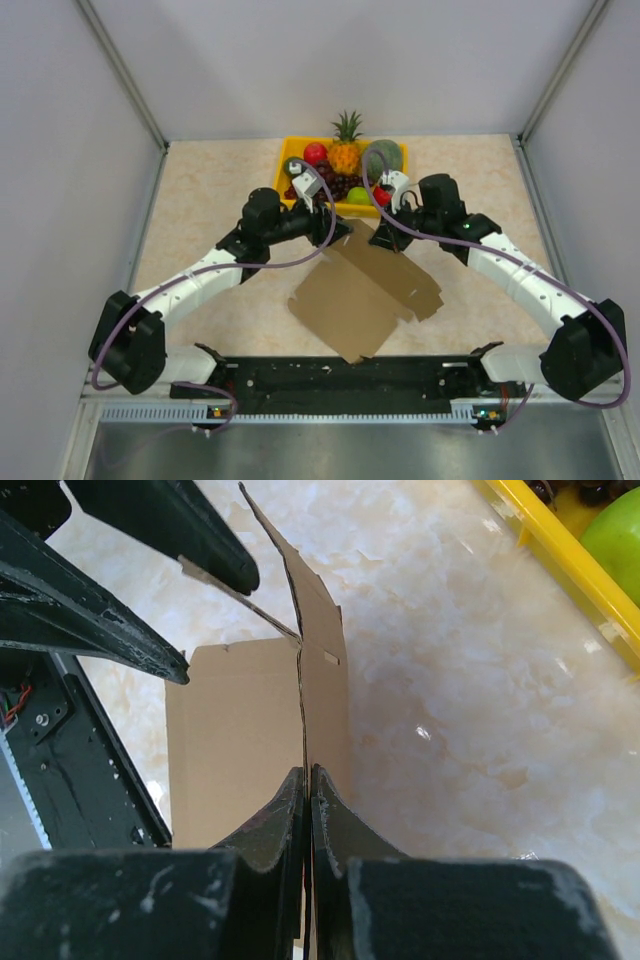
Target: Fold the paper box
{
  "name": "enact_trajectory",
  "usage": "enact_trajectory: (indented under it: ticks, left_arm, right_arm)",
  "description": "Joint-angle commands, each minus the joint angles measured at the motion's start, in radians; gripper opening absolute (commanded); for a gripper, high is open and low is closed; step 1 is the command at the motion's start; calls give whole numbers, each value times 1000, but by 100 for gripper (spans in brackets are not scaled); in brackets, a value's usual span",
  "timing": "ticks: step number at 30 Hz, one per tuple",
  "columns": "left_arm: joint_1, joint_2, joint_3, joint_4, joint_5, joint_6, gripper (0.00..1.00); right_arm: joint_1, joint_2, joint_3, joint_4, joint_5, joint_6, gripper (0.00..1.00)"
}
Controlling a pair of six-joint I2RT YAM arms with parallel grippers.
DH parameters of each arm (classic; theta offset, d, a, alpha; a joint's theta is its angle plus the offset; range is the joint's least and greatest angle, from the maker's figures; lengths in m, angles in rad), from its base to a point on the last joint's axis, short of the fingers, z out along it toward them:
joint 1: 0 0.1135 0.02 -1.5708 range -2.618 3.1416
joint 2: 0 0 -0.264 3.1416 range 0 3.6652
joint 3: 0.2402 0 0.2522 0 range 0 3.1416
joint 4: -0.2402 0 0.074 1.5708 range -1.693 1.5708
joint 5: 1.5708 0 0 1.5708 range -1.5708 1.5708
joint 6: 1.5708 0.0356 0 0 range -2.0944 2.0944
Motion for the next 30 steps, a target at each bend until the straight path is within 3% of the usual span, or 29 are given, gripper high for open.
enact_trajectory:
  ticks: [1,5,16,30]
  left_arm:
    - [-3,-12,1,39,55,-52,44]
    - [-18,-10,-9,65,61,-63,51]
    - [-60,75,12,166,109,-141,52]
    - [-60,157,109,157,74,-163,49]
  right_arm:
    - [-2,-34,42,5,-20,23,0]
    - [-3,-28,42,5,-20,23,0]
    - [10,-38,47,5,-34,23,0]
    - [66,-80,2,30,-123,-91,0]
